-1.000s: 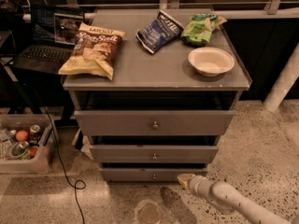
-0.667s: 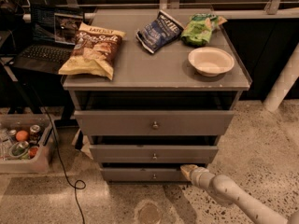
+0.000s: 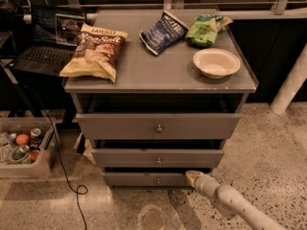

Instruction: Open bottom drawer

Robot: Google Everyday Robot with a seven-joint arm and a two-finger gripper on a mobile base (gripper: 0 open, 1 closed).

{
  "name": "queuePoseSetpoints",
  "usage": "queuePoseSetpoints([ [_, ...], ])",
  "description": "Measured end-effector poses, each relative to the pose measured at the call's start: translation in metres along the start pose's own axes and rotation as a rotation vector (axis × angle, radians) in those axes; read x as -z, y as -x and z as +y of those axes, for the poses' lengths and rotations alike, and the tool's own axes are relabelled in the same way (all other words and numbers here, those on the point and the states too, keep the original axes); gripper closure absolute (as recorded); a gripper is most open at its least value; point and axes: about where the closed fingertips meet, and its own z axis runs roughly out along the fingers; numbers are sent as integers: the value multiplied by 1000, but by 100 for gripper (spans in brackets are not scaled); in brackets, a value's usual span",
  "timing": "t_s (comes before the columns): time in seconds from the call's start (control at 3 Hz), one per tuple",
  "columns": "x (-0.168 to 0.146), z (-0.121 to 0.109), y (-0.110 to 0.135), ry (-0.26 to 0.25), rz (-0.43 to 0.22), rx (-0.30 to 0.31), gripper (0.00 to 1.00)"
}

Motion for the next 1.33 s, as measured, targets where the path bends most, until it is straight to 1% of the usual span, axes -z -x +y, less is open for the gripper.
queuePoseSetpoints([
  [0.33, -7, -4, 3, -41, -53, -36, 100],
  [0.67, -16, -6, 11, -59, -105, -65, 100],
  [1.0, -17, -5, 11, -56, -104, -64, 100],
  [1.33, -39, -16, 10, 1, -56, -17, 100],
])
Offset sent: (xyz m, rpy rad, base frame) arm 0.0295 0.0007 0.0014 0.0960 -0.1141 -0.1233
